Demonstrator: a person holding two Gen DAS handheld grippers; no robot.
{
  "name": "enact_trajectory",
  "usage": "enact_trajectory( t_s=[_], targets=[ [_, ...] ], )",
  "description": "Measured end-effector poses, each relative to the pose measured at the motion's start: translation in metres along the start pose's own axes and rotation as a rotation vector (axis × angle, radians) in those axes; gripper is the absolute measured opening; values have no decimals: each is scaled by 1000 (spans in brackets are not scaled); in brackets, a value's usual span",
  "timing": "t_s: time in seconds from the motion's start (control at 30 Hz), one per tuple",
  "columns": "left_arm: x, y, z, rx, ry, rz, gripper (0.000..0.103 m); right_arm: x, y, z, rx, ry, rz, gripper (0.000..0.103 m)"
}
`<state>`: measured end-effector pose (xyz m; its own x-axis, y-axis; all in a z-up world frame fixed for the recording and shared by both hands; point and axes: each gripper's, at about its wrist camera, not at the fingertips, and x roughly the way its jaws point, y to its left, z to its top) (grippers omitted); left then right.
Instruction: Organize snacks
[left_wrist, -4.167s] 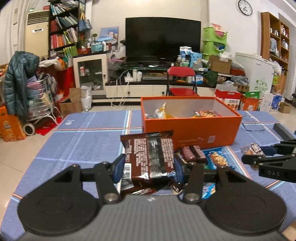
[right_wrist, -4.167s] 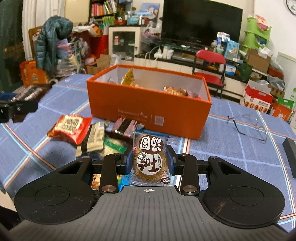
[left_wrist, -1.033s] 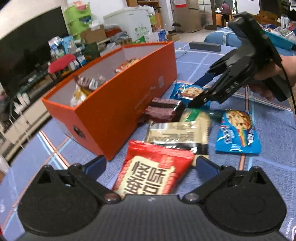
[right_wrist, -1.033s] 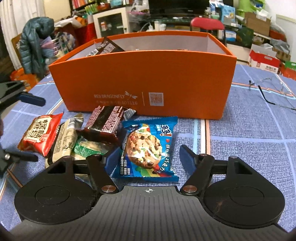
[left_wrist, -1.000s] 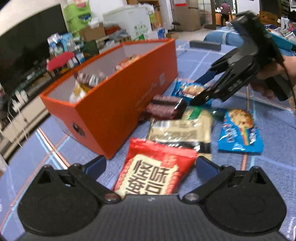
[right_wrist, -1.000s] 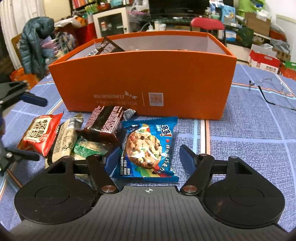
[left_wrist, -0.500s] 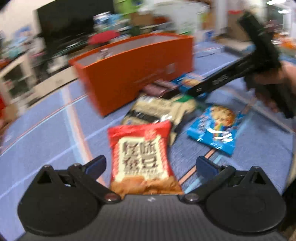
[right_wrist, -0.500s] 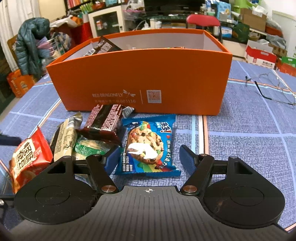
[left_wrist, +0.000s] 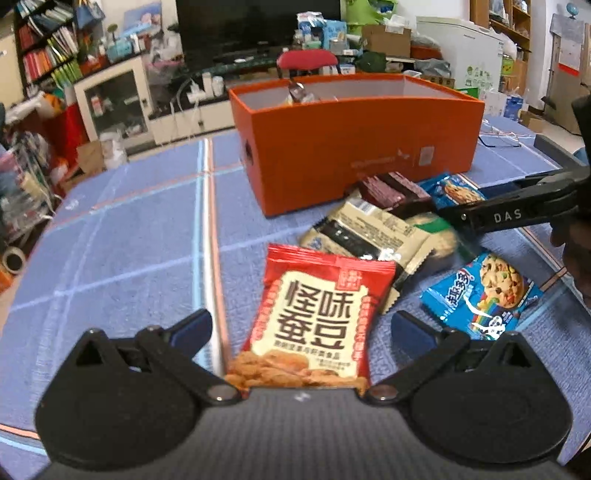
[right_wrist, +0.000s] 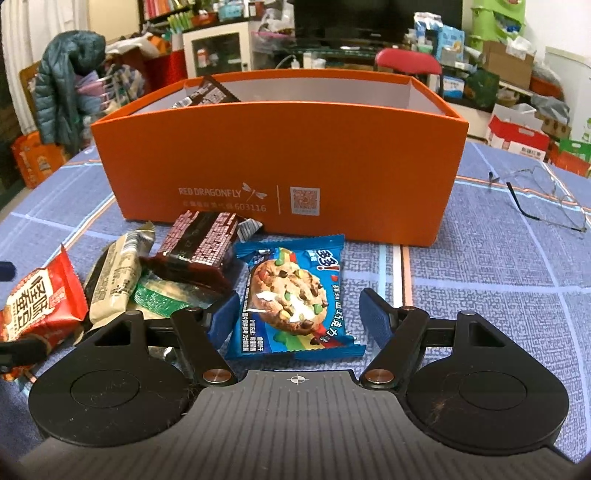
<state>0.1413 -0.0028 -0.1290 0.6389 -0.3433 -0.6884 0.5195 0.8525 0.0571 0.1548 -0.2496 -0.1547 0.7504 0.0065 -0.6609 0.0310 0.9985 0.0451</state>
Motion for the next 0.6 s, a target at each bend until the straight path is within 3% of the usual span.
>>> enact_trajectory(
  t_s=[0.13, 0.27, 0.6],
  targets=[
    [3, -2, 3, -8, 3, 12, 100, 0, -2, 0, -3, 1, 4, 63],
    [15, -3, 11, -66, 58, 37, 84, 2, 0, 1, -15, 4, -5, 63],
    [17, -14, 8, -102, 74, 80, 85, 3, 5, -1, -14, 2, -32, 64]
  ],
)
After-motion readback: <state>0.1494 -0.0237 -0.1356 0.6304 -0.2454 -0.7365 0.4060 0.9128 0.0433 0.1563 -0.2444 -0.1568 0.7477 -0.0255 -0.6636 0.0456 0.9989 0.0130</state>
